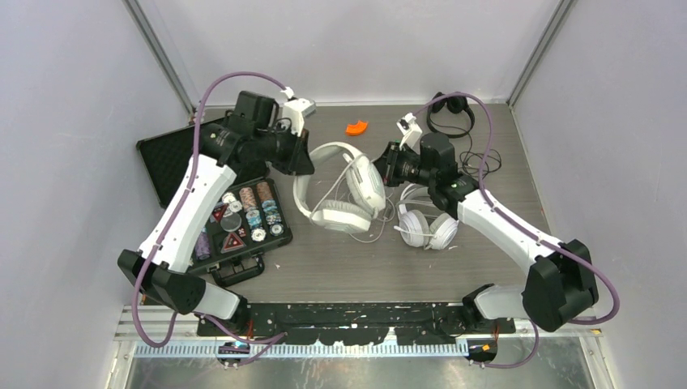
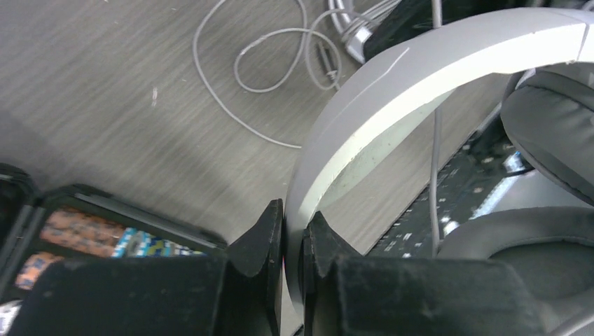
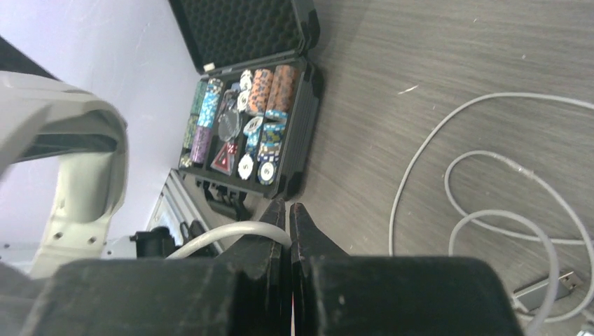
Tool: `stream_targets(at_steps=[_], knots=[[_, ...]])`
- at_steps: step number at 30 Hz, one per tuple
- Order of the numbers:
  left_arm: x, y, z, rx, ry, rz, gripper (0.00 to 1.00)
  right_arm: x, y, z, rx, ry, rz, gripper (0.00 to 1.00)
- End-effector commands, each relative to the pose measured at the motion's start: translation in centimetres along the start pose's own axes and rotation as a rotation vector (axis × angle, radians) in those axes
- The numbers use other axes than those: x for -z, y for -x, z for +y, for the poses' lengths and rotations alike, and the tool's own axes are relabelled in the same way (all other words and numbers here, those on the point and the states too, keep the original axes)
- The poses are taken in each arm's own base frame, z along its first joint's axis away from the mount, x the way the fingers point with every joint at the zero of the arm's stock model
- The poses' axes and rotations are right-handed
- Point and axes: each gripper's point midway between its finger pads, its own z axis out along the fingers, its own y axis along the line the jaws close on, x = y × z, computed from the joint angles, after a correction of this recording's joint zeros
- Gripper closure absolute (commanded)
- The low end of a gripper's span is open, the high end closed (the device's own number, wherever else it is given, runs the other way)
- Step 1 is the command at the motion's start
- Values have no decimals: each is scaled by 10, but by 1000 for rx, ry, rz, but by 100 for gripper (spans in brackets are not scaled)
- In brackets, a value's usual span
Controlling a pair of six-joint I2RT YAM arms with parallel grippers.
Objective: Wrap the headphones
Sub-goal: Wrap the headphones cable around the headphones.
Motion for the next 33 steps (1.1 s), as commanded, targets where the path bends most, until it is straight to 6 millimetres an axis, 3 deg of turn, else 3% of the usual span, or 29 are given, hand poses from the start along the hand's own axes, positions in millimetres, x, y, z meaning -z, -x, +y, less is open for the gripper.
stream_targets(at_steps=[1,6,11,22,28,33], knots=[[13,-11,1,-254,72,27,100,22,22,26,42,42,-12,100],[10,-10,11,-491,149,57,100,34,15,53,1,136,64,100],[12,5,25,-553,257,26,100,44,10,67,-29,178,104,100],[24,34,49,-663,433,-41,100,55,-2,76,-74,209,168,100],[20,29,56,-665,457,-14,100,57,6,93,-107,280,159,100],[18,20,65,-652,491,13,100,60,10,103,-141,326,149,92]])
